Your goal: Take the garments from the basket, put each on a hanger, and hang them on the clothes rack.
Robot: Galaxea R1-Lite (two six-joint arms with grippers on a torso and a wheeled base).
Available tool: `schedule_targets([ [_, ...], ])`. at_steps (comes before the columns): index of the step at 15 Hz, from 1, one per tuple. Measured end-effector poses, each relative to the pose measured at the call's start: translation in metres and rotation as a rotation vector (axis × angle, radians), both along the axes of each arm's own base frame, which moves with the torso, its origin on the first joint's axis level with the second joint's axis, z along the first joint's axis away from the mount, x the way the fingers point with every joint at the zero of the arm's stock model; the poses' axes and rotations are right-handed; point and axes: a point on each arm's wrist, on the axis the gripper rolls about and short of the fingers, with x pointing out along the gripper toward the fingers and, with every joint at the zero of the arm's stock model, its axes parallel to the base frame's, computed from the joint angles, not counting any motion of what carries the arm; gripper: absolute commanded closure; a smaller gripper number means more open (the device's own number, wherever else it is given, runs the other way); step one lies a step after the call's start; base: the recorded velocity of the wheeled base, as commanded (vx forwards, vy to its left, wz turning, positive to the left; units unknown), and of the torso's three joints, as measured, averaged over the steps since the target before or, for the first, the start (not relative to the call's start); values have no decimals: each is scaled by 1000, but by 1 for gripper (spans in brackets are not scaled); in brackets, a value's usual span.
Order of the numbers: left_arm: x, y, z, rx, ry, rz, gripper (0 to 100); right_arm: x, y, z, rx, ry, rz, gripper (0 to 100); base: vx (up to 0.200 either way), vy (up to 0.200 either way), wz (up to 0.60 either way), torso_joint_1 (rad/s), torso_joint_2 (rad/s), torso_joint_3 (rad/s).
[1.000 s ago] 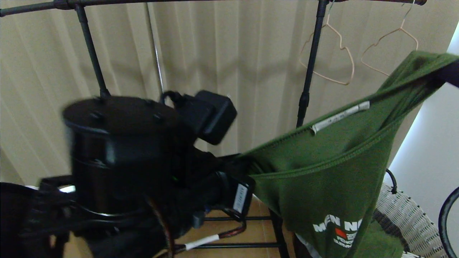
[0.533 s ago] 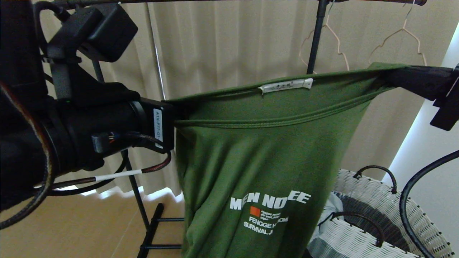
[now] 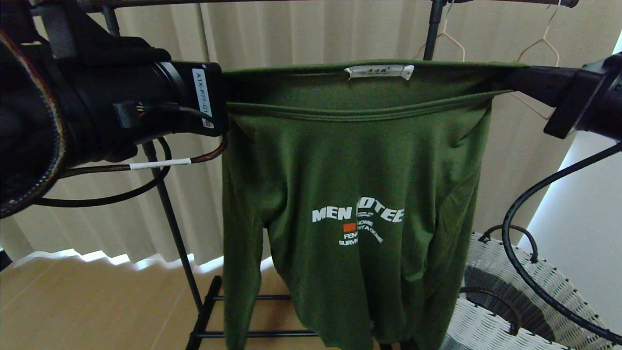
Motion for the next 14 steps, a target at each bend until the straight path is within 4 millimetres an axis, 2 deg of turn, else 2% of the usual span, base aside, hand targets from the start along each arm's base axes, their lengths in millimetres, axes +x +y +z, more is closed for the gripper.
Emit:
schedule_targets([
  [2,2,-3,-4,6,8,-1,100,7,1,4,3,-6,-10,100,0,0,0,0,0,0],
  [6,12,-12,-11,-11,-18,-4,100,9,1,-2,-7,15,-14,100,0,0,0,0,0,0],
  [10,28,-24,-14,-3,-11,1,100,-3,-4,-1,-6,6,-8,100,0,0,0,0,0,0],
  [14,51,-35,-10,-12,-22,22,100,-24,-9,-8,-9,5,40,100,0,0,0,0,0,0],
])
